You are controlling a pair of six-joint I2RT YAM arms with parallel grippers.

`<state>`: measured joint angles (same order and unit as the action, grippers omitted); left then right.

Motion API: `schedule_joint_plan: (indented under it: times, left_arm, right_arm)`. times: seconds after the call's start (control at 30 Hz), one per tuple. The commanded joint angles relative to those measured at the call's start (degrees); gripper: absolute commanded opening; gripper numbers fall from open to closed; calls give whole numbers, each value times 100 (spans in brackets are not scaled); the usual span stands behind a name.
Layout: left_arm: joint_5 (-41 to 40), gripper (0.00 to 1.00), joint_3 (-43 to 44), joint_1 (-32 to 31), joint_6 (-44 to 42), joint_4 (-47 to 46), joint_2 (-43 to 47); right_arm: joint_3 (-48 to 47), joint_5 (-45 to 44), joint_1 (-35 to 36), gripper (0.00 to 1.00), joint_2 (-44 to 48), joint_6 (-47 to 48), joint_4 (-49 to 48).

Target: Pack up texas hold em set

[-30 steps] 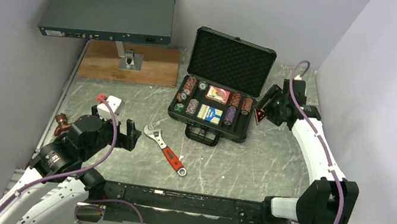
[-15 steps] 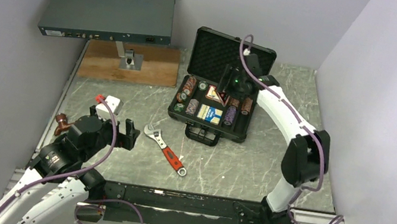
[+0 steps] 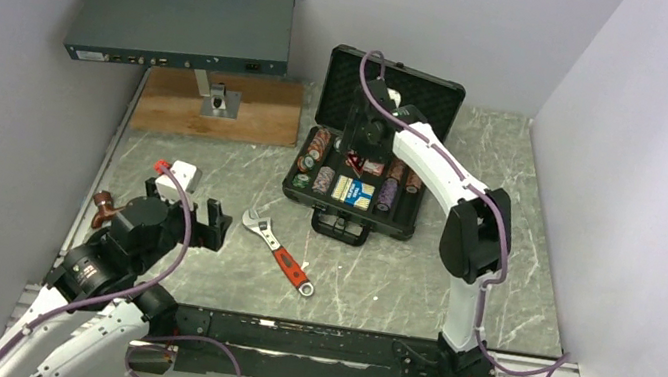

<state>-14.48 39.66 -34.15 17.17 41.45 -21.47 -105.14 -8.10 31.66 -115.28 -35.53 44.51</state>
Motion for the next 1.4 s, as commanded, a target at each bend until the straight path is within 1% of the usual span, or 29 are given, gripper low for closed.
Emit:
schedule_joint_plan:
  times: [0.0, 0.07, 0.13, 0.37, 0.47, 0.53, 0.63, 0.8, 0.97, 1.1, 1.2, 1.27, 1.37]
  left_arm:
    - [-150, 100, 25, -12, 46, -67, 75]
    - [-144, 100, 33, -13, 43, -64, 53]
    - [-120, 100, 33, -8, 41, -67, 24]
    - [17, 100, 51, -13, -1, -76, -58]
    - [14, 100, 51, -13, 4, -59, -26]
    - [6, 100, 42, -10, 6, -67, 5]
    - [-6, 100, 37, -13, 6, -67, 37]
    - [-45, 100, 51, -13, 23, -41, 51]
    - [-76, 100, 42, -11, 32, -32, 90]
    - [-80, 100, 42, -12, 35, -32, 79]
    - [-75, 100, 42, -13, 37, -32, 65]
    - [-74, 100, 51, -13, 37, -24, 56]
    - [-86, 100, 51, -13, 42, -14, 56]
  right_arm:
    - [485, -803, 309, 37, 497, -432, 676]
    - [1132, -738, 355, 38, 766, -646, 432]
    - [1416, -636, 370, 37, 879, -712, 295]
    - [1346, -719, 534, 37, 690, -596, 397]
    - [1447, -672, 540, 37, 706, -423, 156]
    - [1467, -658, 543, 37, 705, -104, -27]
    - [1218, -614, 547, 37, 500, 443, 11]
    - [926, -257, 552, 37, 291, 1473, -37]
    - [922, 16, 566, 37, 317, 2360, -170]
    - [907, 61, 570, 38, 298, 2795, -179]
    - [914, 272, 573, 41, 264, 2983, -176]
    - [919, 285, 594, 47, 223, 3111, -130]
    - [925, 123, 648, 60, 154, 3237, -18]
